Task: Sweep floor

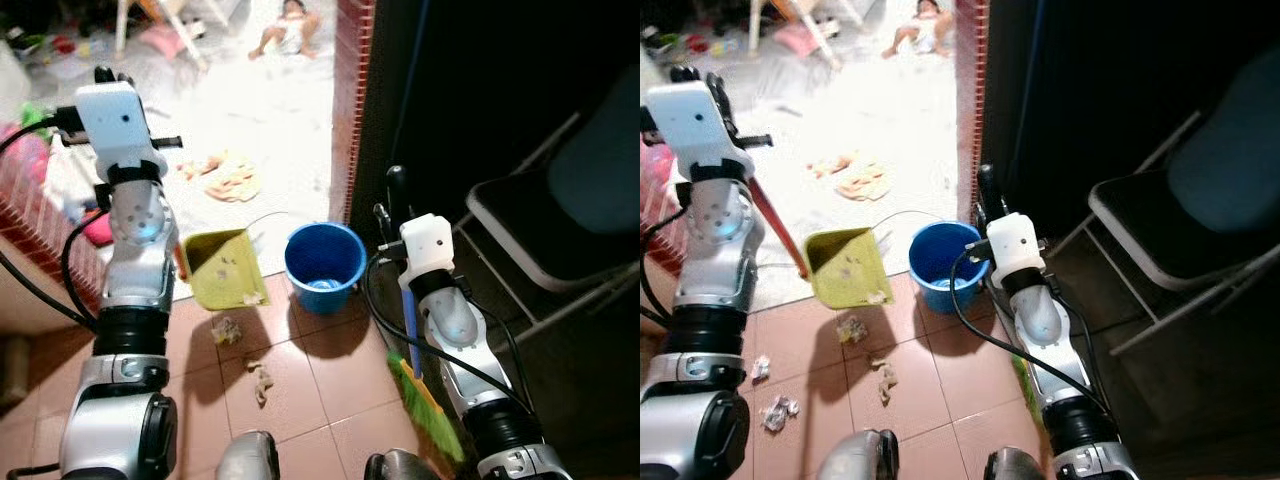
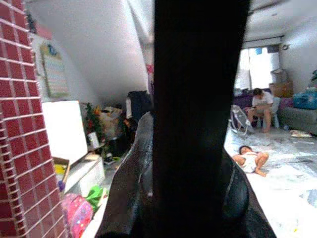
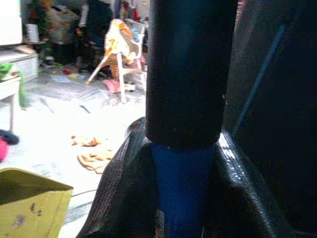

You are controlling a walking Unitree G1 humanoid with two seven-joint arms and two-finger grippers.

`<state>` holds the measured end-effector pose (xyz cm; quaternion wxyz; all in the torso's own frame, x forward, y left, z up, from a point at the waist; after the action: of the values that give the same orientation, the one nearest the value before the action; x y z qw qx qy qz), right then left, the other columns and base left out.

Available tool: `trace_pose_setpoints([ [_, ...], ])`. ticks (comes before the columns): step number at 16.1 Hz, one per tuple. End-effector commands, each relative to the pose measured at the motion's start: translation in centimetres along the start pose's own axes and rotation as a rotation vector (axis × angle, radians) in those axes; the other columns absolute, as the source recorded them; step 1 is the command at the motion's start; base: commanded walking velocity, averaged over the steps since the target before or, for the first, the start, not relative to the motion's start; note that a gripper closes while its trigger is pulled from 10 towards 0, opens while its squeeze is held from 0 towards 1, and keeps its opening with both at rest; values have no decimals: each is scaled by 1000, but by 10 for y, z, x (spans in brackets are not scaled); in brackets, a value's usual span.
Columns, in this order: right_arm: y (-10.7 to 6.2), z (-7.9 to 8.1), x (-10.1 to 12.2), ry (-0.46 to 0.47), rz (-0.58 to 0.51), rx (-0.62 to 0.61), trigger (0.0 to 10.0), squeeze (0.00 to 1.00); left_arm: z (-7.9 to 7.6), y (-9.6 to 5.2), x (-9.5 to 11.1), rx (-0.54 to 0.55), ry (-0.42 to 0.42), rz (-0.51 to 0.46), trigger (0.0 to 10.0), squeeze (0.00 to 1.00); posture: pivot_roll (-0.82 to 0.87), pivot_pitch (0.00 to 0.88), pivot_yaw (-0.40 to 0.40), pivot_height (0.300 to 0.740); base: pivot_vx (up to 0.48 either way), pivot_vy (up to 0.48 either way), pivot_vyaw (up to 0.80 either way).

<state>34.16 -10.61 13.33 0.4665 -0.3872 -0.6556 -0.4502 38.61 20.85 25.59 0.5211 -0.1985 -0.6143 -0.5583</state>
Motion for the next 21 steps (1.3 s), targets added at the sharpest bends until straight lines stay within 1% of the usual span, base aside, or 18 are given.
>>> trace_pose_setpoints([
  [1, 3, 4, 7, -16, -34, 28, 10000, 0, 8, 6, 31, 43, 1, -121, 10000, 0, -52, 13, 28, 740, 0, 0, 0],
  [2, 2, 3, 6, -13, -32, 28, 10000, 0, 7, 5, 31, 40, 4, -117, 10000, 0, -55, 18, 27, 740, 0, 0, 0],
  [9, -1, 1, 4, -6, -21, 22, 10000, 0, 3, 3, 30, 26, 5, -104, 10000, 0, -57, 23, 31, 740, -265, 0, 0],
  [15, -1, 2, 3, -6, -21, 22, 10000, 0, 2, 4, 29, 20, 6, -95, 10000, 0, -57, 25, 33, 740, -341, 0, 0],
  [21, -1, 2, 2, -6, -16, 26, 10000, 0, 1, 1, 24, 10, 18, -78, 10000, 0, -56, 26, 29, 740, -302, 0, 0],
])
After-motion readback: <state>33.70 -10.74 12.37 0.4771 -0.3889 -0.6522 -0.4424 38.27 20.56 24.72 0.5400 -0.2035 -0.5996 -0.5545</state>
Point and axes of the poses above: a point about 5 cm out from each wrist's last joint towards the gripper, its own y axis pointing out of the wrist towards the gripper, its own x axis along the axis of the wrist's last joint, z = x × y, the point moved 4 cm from there along y, pointing out of the wrist towards the gripper, and after that the axes turned 7 degrees about y, right-handed, at the moved point
